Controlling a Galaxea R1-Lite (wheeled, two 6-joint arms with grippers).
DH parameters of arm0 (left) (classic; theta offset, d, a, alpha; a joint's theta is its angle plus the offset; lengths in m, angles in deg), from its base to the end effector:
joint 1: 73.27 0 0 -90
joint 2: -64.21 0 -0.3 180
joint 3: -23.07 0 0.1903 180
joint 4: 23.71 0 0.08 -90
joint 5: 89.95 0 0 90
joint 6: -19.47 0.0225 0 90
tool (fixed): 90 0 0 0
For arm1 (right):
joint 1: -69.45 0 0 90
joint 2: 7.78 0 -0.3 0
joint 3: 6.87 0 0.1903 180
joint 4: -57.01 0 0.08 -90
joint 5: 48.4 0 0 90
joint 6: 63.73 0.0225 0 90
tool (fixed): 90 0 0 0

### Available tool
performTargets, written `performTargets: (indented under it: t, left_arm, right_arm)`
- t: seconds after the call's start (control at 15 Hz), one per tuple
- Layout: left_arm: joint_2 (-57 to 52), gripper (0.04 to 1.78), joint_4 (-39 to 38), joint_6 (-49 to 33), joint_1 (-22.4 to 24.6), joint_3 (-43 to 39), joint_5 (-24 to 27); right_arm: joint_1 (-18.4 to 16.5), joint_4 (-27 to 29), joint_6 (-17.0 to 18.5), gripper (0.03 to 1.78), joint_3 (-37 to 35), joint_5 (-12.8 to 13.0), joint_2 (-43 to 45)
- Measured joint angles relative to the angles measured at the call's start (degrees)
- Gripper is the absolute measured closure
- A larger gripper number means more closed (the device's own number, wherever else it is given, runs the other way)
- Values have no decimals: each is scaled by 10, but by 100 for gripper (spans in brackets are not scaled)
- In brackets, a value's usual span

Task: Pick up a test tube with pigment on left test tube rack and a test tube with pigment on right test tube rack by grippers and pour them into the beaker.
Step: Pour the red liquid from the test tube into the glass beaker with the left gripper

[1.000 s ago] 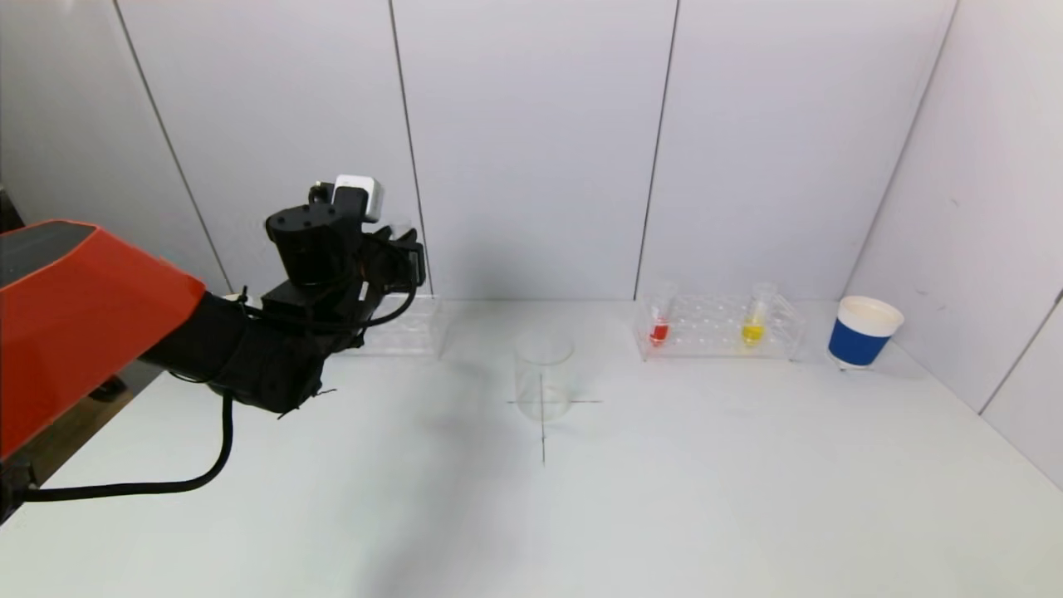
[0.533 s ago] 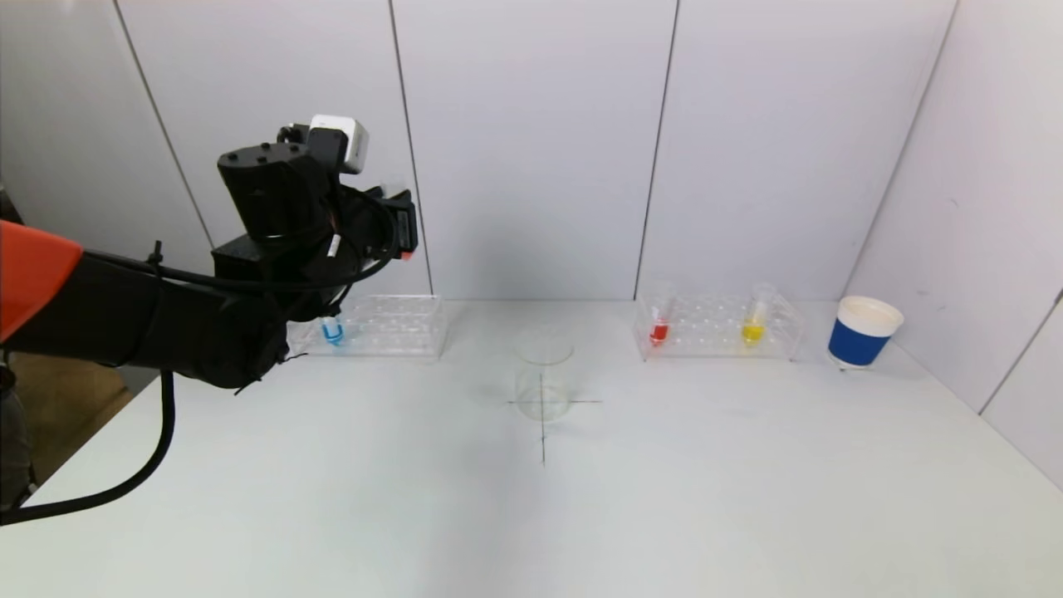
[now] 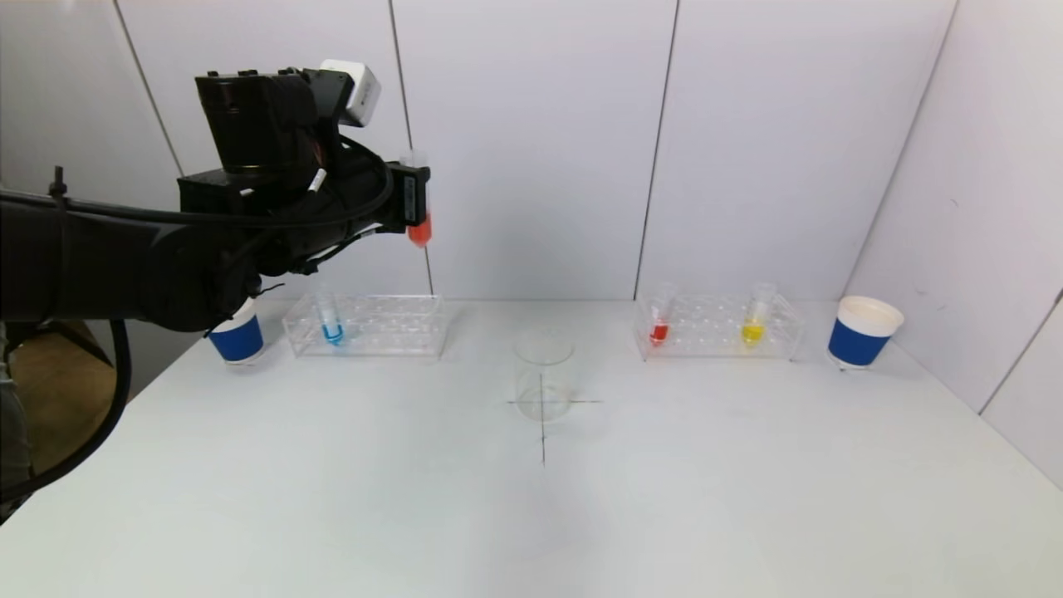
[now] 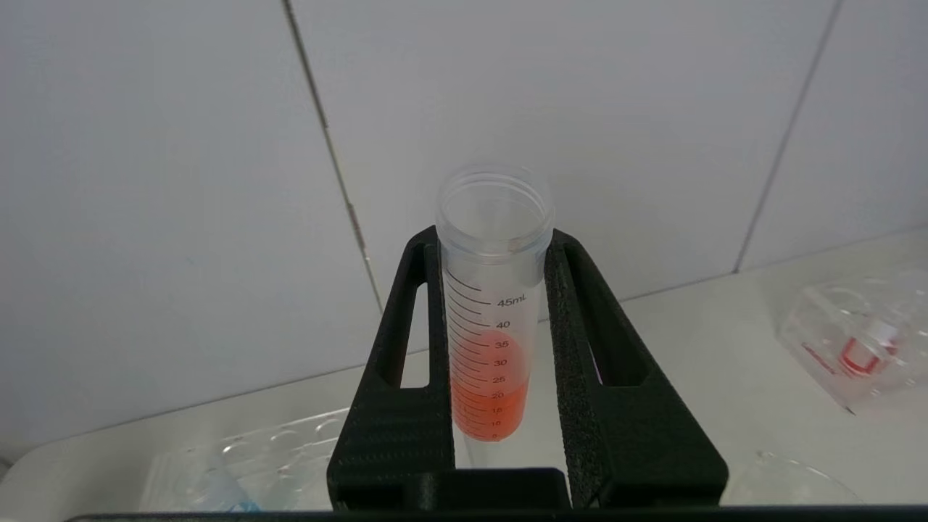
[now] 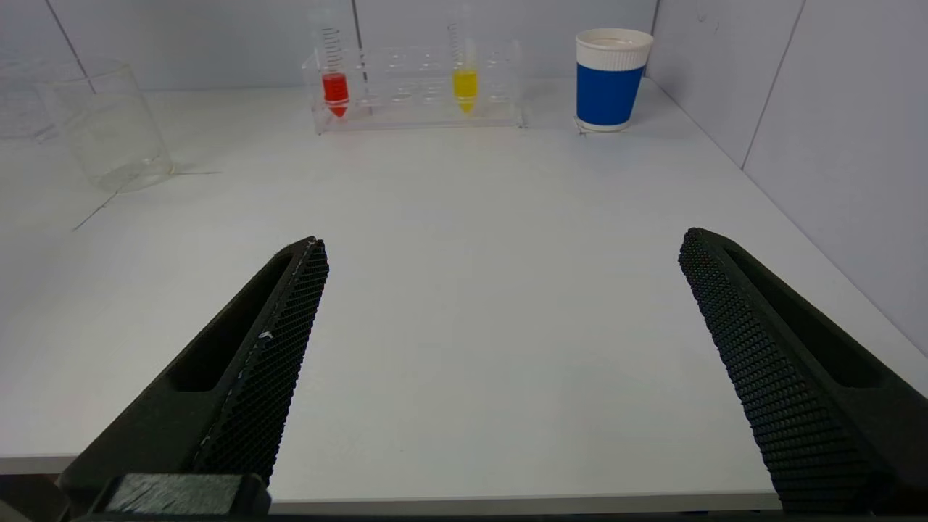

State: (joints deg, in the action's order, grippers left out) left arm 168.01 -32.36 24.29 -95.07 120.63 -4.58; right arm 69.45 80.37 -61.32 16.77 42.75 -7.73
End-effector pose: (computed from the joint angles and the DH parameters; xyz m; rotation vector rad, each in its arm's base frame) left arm 0.3378 -0.1331 0.2750 0.0738 -0.0537 -0.2977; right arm -0.0232 -0.0005 0.0768 0.0421 -0.0062 -0.0199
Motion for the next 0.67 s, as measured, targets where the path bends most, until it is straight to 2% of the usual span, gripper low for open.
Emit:
performTargets:
  t: [0.33, 0.67]
  left_arm:
    - [-6, 140, 88, 12, 4, 38, 209]
    - [28, 140, 111, 119, 56, 75, 383]
  right_arm:
    - [0, 0, 0, 5, 0, 0, 0]
    - [0, 0, 0, 5, 0, 0, 0]
